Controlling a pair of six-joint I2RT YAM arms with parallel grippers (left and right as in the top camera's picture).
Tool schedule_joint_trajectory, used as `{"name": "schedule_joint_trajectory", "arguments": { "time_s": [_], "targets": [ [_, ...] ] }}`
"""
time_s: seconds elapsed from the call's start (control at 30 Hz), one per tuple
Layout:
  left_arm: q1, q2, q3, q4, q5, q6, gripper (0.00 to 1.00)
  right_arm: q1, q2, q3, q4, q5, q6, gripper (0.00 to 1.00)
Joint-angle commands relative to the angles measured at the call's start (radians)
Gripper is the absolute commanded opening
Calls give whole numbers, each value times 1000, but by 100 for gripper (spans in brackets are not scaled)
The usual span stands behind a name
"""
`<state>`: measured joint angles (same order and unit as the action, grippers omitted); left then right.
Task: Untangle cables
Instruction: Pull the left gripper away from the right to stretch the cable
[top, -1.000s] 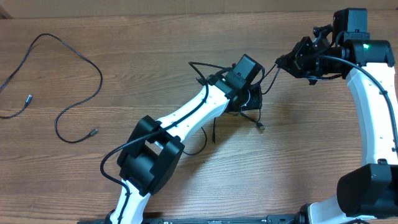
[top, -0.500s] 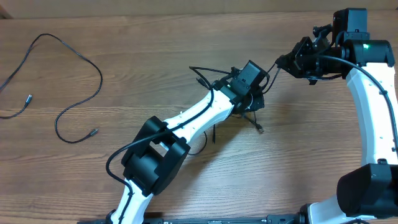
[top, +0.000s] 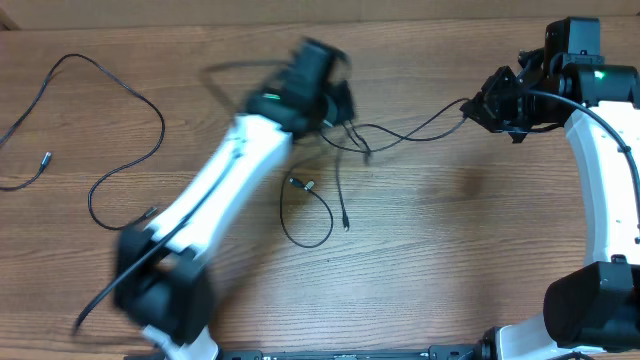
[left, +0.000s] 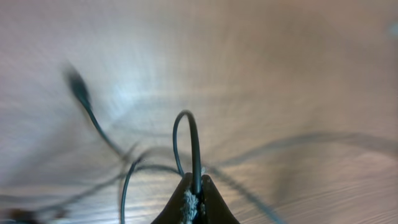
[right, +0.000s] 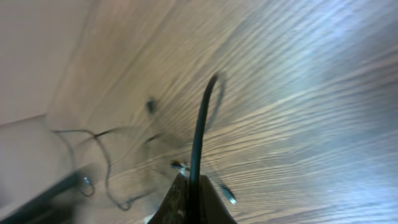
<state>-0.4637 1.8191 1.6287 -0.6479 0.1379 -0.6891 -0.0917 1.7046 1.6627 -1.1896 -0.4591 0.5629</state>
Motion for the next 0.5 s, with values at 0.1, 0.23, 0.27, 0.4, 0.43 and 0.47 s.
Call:
{"name": "schedule_joint_trajectory", "arguments": {
  "time_s": [0.1,0.23,0.27,0.4,0.43,0.47],
  "targets": [
    [106,-282,11,-6,34,178,4,-3,-21,27,-45,219,-22,4],
    [190,-394,11,-1,35,181,4,-3,-8,26,-75,315,-22,4],
    [211,-417,11,2,35,181,4,-3,-3,26,-82,334,-23,4],
    [282,-493,11,18,39,181,4,-3,26,25,-104,373,-52,4],
    [290,-501,11,18,39,181,4,-3,30,22,-104,373,-65,4],
    [297,-509,11,18,39,181,4,-3,32,19,-103,375,-75,4]
  ]
}}
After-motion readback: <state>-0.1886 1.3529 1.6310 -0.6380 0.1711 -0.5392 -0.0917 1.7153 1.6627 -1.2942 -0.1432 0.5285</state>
